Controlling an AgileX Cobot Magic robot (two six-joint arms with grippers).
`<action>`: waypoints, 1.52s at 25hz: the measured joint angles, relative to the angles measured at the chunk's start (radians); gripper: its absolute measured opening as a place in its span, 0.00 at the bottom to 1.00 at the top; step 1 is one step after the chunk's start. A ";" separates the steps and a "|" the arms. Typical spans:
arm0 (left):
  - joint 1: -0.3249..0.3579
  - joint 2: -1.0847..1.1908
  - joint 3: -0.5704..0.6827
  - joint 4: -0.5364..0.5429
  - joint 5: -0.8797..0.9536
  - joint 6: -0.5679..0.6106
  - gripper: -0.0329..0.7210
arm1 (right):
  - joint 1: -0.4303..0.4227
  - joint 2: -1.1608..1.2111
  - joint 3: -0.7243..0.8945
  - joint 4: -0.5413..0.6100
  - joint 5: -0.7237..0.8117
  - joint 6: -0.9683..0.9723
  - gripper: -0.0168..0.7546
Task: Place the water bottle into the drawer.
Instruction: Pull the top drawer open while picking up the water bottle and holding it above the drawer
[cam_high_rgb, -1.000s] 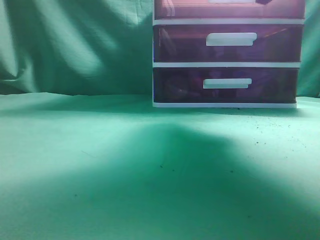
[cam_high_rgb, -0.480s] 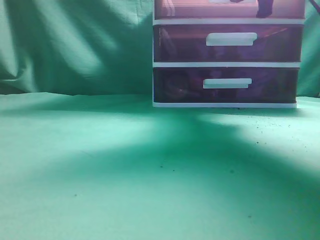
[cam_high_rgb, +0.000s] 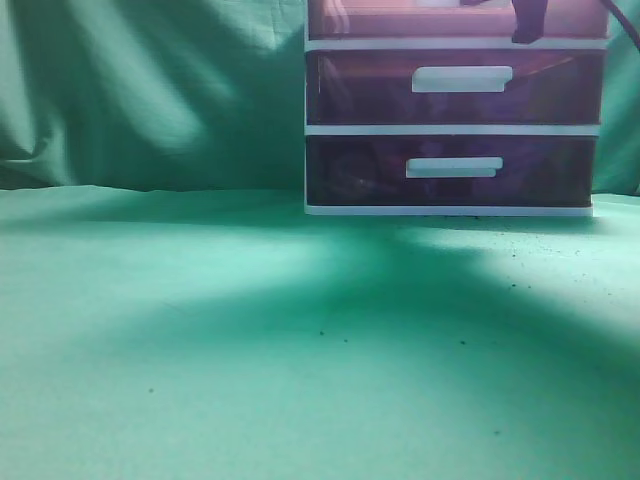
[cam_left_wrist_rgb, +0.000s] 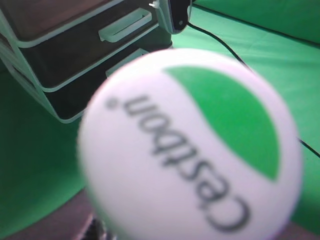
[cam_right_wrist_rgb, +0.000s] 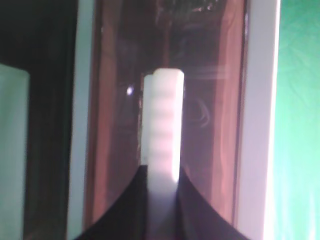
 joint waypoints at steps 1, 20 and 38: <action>0.000 0.000 0.000 0.000 0.000 0.000 0.47 | 0.000 -0.002 0.000 -0.002 0.005 0.003 0.11; 0.000 0.000 0.000 0.002 0.000 0.004 0.47 | 0.000 -0.249 0.335 -0.026 -0.059 0.008 0.12; -0.007 0.052 -0.065 -0.472 -0.121 0.394 0.47 | 0.000 -0.359 0.559 0.059 -0.174 -0.020 0.12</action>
